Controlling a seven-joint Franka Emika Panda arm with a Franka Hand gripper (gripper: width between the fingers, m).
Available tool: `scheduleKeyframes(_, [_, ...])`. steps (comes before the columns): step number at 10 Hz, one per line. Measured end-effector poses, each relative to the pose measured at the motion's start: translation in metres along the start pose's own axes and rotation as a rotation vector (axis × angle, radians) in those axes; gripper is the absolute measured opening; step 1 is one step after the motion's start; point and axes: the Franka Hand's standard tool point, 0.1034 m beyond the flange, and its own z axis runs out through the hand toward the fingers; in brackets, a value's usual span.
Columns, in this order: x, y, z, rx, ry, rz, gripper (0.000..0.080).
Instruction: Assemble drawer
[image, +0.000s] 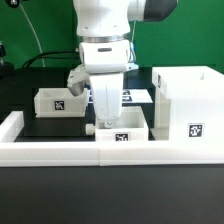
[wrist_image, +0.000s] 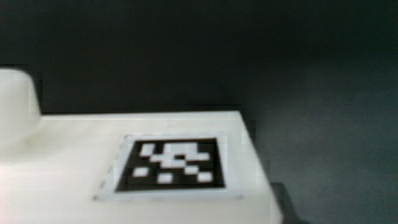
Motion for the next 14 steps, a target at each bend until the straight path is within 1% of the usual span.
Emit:
scheduleKeyframes(4, [-0.002,-0.001,0.001,0.001,0.000,0.007,0.0047])
scheduleKeyframes(5, [0.000,0.001,0.000,-0.009,-0.001,-0.016,0.0047])
scheduleKeyframes(7, [0.008,0.004,-0.001,-0.013,-0.008,-0.051,0.0047])
scheduleKeyframes(11, [0.005,0.003,0.000,-0.010,-0.012,-0.052,0.0047])
scheduleKeyframes(14, [0.017,0.006,0.000,-0.014,-0.005,-0.083,0.0047])
